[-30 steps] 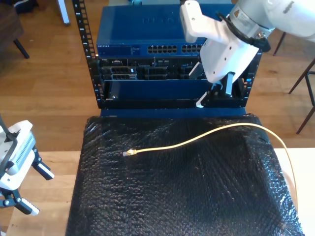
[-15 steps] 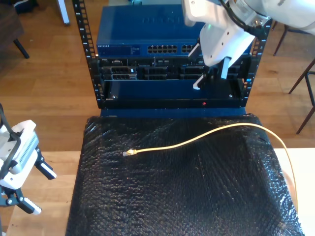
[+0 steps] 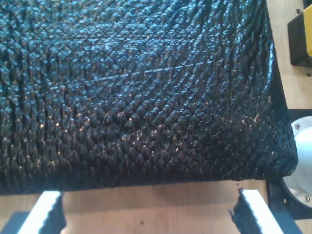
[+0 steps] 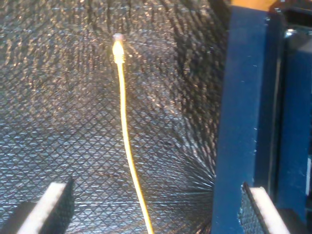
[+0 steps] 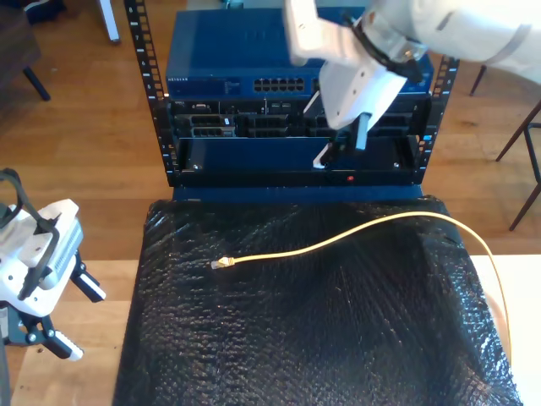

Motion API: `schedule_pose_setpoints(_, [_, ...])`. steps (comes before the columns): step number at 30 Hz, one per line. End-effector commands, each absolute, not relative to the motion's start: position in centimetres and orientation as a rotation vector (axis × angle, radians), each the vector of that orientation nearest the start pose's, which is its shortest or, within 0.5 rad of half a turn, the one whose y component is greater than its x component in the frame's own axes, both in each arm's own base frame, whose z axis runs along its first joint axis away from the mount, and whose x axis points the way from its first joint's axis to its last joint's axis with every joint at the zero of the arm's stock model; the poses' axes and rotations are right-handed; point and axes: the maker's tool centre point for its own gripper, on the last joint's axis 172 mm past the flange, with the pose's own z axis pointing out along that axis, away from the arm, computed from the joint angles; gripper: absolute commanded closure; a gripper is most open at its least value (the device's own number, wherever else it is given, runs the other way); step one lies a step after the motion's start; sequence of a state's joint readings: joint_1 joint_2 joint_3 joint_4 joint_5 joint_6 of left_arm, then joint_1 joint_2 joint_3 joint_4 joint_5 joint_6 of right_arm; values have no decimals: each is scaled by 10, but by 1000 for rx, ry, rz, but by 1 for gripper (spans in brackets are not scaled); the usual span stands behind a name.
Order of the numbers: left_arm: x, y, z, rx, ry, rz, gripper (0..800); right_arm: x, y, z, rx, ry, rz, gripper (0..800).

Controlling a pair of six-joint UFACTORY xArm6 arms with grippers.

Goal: Grab the cable and plug it in

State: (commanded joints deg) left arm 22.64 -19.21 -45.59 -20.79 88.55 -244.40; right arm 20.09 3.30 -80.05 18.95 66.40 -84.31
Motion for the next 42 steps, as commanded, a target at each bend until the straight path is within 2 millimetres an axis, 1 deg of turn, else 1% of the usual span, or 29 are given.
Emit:
schedule_pose_setpoints(2, [285, 16, 216, 1886, -1822, 250, 0, 486, 259, 303, 2123, 2478, 502, 8])
schedule_pose_setpoints(3, [285, 16, 216, 1886, -1822, 250, 0, 485, 261, 298, 2119, 2484, 487, 8])
schedule_pose_setpoints(7, [287, 17, 216, 1895, -1826, 254, 0, 478, 288, 284, 2072, 2530, 471, 8])
schedule_pose_setpoints(8, [288, 15, 216, 1891, -1833, 253, 0, 477, 292, 280, 2060, 2540, 461, 8])
schedule_pose_setpoints(13, [289, 12, 216, 1891, -1837, 248, 0, 471, 303, 260, 2068, 2531, 383, 8])
schedule_pose_setpoints(16, [290, 13, 216, 1893, -1837, 249, 0, 471, 307, 247, 2018, 2521, 324, 8])
schedule_pose_setpoints(18, [290, 13, 216, 1893, -1837, 249, 0, 467, 314, 242, 2002, 2521, 299, 9])
schedule_pose_setpoints(21, [290, 13, 216, 1893, -1837, 249, 0, 466, 317, 234, 2032, 2505, 280, 9])
schedule_pose_setpoints(24, [290, 13, 216, 1896, -1836, 249, 0, 462, 329, 229, 2007, 2523, 280, 9])
schedule_pose_setpoints(25, [289, 12, 215, 1893, -1833, 246, 0, 461, 333, 224, 1999, 2530, 277, 9])
schedule_pose_setpoints(30, [290, 12, 215, 1893, -1835, 247, 0, 459, 336, 205, 2011, 2514, 226, 9])
schedule_pose_setpoints(33, [290, 12, 215, 1893, -1835, 247, 0, 454, 341, 191, 1978, 2532, 183, 10])
schedule_pose_setpoints(37, [289, 13, 211, 1888, -1823, 240, 0, 453, 349, 183, 1964, 2541, 186, 12])
schedule_pose_setpoints(42, [289, 13, 211, 1889, -1823, 239, 0, 452, 349, 167, 1981, 2537, 153, 14])
